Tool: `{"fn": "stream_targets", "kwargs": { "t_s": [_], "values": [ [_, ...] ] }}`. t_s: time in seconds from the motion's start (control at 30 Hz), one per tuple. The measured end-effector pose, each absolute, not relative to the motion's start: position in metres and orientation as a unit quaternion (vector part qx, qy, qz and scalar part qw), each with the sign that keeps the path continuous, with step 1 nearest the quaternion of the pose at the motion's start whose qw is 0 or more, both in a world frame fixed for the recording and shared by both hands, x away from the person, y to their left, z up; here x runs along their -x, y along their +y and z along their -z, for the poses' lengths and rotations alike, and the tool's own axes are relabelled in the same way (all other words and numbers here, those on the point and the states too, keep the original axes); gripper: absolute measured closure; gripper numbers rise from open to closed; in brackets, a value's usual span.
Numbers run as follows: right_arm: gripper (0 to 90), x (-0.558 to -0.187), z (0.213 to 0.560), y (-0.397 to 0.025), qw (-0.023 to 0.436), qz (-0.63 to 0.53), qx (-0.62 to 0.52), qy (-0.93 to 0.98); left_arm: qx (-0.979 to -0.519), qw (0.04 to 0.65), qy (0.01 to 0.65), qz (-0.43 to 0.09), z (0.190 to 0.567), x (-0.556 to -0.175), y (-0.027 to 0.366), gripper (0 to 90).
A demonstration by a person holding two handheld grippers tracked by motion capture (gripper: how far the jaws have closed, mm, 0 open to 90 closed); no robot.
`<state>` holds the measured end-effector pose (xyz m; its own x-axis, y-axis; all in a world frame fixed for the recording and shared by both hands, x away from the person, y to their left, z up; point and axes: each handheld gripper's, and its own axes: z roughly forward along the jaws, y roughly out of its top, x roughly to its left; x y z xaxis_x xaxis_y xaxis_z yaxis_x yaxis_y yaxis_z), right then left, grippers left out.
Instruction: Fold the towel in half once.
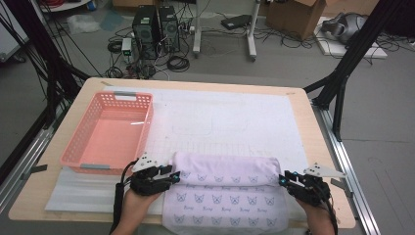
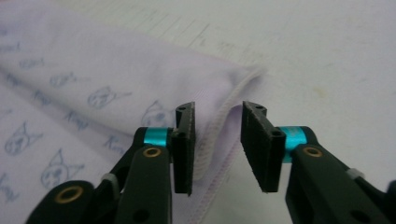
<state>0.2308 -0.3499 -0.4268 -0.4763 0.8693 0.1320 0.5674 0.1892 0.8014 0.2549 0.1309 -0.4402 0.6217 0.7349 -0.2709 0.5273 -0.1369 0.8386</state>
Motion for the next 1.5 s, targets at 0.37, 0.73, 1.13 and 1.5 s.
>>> {"fn": "stream_targets", "kwargs": {
  "t_s": [0.37,0.73,1.13,1.5],
  "values": [
    [50.4,-0.255,0.415,-0.342,0.186,-0.411,-0.502,0.738,-0.758,0.478,0.428,-0.115,0.432,-0.298,0.117,46.0],
    [82.2,-0.299,0.43,-0.323,0.176,-0.334,-0.497,0.781,-0.772,0.449,0.434,-0.118,0.443,-0.309,0.11,82.9],
    [84.8,-0.243,0.407,-0.331,0.219,-0.409,-0.445,0.766,-0.751,0.523,0.387,-0.119,0.423,-0.262,0.128,82.7],
    [84.8,-0.201,0.414,-0.336,0.205,-0.41,-0.438,0.773,-0.756,0.524,0.381,-0.094,0.434,-0.222,0.142,83.1]
  ]
}}
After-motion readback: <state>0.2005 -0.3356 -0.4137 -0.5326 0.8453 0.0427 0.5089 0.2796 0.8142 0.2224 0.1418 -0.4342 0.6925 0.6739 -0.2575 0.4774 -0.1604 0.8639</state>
